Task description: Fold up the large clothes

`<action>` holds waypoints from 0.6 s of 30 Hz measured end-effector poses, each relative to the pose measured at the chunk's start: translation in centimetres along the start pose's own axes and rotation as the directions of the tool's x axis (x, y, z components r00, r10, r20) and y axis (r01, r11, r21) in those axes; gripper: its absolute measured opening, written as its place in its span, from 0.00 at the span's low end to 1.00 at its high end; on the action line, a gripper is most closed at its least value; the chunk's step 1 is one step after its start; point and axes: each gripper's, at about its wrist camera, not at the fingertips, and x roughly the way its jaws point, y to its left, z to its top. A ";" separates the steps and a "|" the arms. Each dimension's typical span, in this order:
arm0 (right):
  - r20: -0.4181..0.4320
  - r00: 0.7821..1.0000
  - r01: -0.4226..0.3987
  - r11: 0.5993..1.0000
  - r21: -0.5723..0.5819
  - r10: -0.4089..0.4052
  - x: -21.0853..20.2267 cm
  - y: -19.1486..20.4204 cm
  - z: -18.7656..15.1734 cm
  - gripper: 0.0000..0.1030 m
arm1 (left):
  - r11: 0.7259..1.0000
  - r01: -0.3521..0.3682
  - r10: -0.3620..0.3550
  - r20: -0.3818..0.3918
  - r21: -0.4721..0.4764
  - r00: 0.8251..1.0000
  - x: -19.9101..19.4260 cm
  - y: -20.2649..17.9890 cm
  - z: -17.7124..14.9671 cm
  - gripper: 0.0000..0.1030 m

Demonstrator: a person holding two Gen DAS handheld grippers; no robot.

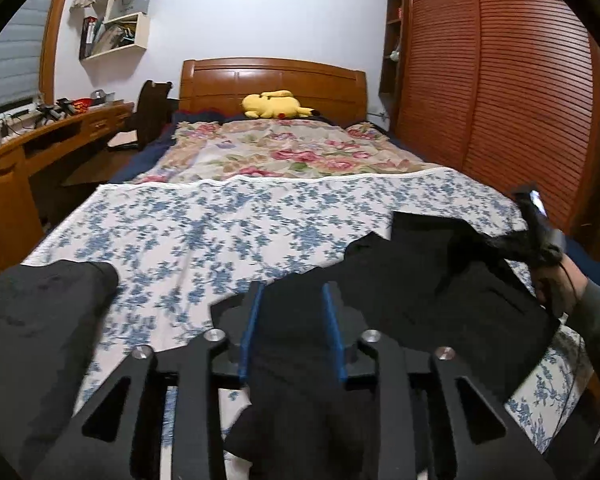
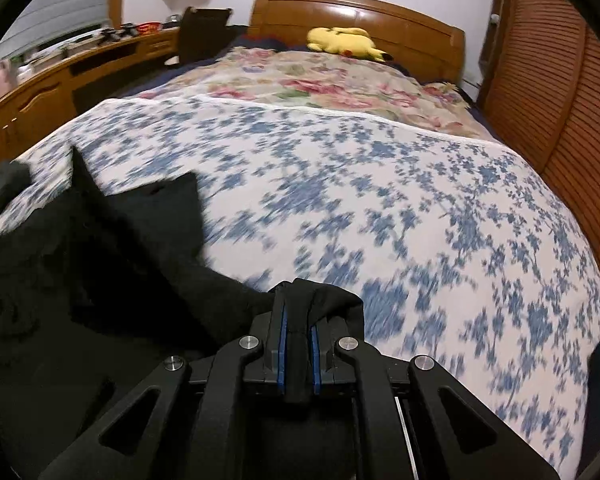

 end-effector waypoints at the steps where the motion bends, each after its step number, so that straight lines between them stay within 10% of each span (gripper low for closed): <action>1: -0.001 1.000 0.007 1.000 0.012 -0.007 0.5 -0.1 0.7 0.08 | 1.000 0.025 -0.025 -0.002 -0.007 1.000 0.2 -0.1 -0.3 0.32; 12: -0.118 0.990 0.098 0.986 0.138 -0.082 6.0 -1.2 3.8 0.17 | 0.994 0.106 -0.104 -0.050 0.031 0.993 1.7 -2.3 -2.1 0.49; 18: -0.100 0.988 0.122 0.990 0.077 -0.114 3.1 0.1 4.2 0.59 | 0.990 0.134 -0.131 -0.055 0.041 0.990 1.7 -3.1 -2.7 0.50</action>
